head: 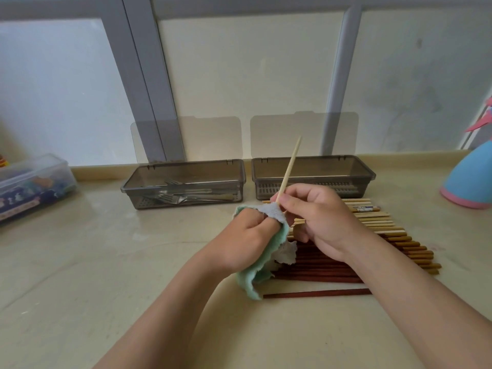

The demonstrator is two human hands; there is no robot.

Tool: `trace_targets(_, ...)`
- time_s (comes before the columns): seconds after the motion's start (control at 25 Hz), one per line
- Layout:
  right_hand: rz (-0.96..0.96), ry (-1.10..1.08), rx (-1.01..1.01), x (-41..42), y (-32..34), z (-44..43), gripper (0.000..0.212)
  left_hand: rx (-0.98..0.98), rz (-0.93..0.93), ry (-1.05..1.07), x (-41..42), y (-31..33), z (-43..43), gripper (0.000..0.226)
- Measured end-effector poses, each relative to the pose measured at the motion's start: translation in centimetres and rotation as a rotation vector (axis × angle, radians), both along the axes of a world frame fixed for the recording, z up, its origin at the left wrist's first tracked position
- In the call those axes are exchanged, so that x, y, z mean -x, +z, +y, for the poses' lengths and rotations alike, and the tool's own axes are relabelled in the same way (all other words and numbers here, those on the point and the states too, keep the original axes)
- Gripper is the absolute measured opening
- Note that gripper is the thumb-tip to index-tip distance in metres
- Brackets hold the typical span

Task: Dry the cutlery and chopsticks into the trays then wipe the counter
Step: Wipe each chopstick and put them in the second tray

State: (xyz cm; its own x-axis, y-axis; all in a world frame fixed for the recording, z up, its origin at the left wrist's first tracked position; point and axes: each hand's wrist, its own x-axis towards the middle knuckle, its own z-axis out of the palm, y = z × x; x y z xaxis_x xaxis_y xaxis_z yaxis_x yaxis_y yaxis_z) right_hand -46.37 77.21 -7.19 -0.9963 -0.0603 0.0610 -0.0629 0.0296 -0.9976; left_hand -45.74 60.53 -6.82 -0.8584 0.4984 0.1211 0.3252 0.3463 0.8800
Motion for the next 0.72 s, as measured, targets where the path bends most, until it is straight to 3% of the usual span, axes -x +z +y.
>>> trace_targets(0.08,-0.049,0.001,0.061,0.2,0.0,-0.2,0.019,0.016,-0.001,-0.001,0.0,0.0,0.0,0.047)
trace_targets(0.48,-0.141,-0.416,0.482,2.4,1.3,2.3,0.011,0.089,-0.037,-0.039,-0.2,0.3,-0.3,0.052)
trace_targets(0.6,0.014,-0.465,0.519,2.7,2.7,3.7,0.012,-0.05,-0.047,0.036,-0.3,0.6,-0.6,0.06)
trace_targets(0.72,0.304,-0.494,0.266,3.7,4.5,4.1,0.011,-0.253,-0.023,0.172,-0.1,0.7,-0.9,0.063)
